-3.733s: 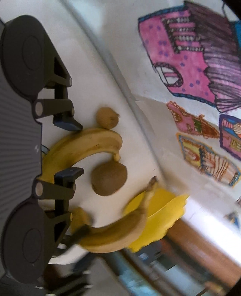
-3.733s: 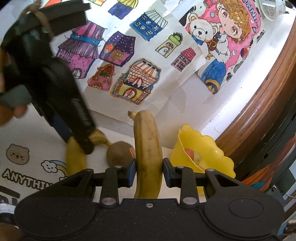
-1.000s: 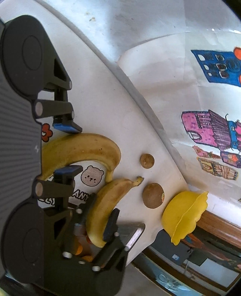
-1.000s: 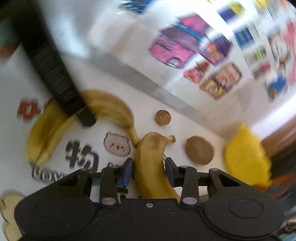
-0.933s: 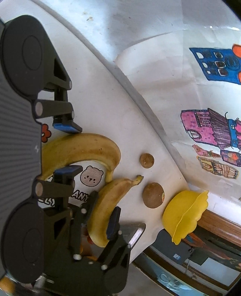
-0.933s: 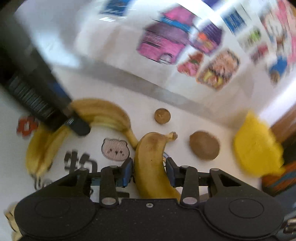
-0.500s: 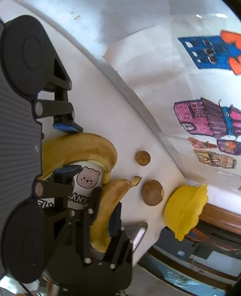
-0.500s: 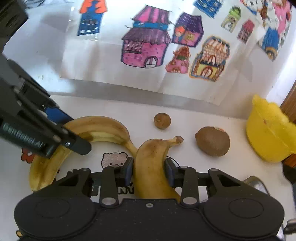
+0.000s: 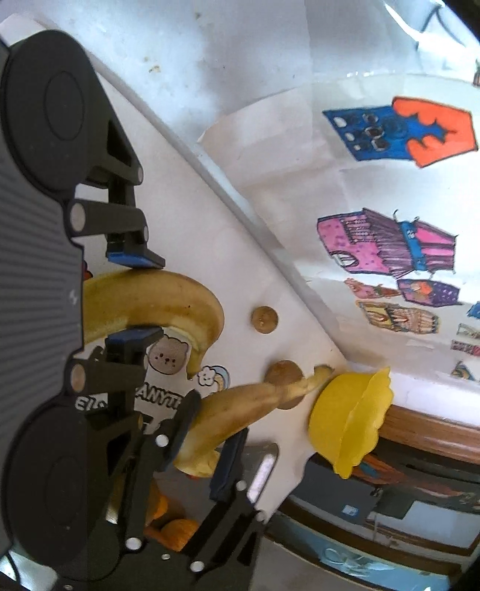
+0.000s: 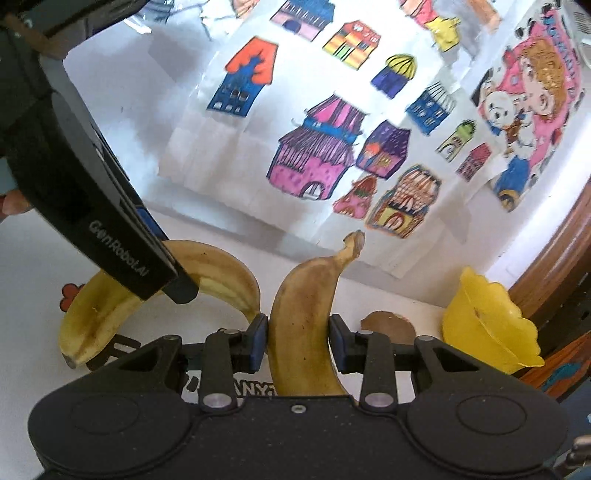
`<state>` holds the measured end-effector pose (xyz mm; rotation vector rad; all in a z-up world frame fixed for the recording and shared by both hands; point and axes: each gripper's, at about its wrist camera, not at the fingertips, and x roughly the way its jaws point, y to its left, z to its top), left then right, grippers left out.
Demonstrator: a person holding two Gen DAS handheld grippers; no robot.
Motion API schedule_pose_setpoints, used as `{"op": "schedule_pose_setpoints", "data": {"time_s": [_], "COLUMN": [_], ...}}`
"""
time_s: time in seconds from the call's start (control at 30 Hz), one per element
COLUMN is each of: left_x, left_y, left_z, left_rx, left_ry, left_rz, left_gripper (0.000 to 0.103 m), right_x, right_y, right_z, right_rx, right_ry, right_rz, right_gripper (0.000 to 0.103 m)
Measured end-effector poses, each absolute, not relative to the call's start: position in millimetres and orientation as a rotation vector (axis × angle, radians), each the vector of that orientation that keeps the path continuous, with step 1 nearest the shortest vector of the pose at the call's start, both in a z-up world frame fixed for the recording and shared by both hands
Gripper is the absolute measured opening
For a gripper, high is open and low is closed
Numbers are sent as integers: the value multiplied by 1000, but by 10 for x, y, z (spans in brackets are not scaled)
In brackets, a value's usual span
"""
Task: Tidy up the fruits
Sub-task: 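Hold the banana near the tray with the right tool while the left tool grips its banana, then carry the banana onto the metal tray with the right tool while the left tool carries its banana there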
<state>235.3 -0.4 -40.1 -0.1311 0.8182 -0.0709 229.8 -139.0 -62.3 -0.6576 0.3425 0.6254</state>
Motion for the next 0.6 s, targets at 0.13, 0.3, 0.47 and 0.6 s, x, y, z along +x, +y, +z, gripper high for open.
{"op": "schedule_pose_setpoints", "data": {"time_s": [0.13,0.3,0.47,0.6], "left_x": [2314,2276,2238,2248], "left_y": [-21,-57,-49,-68], "left_z": [-318,-200,-99,-18], "left_rx": [-145,-157,-194,-211], "left_ry": [798,768,742,723], "left_rz": [-72,-77,-77,-75], "left_gripper": [35,35,35,35], "right_x": [2237,2181,2127,2104], "right_y": [-1439,-1514,-1598,-1700], "right_z": [-577,-497,-421,-369], "right_rx": [-644,-607,-551,-491], "right_ry": [325,300,246,216], "right_rz": [602,578,555,530], "right_gripper": [37,36,36,36]}}
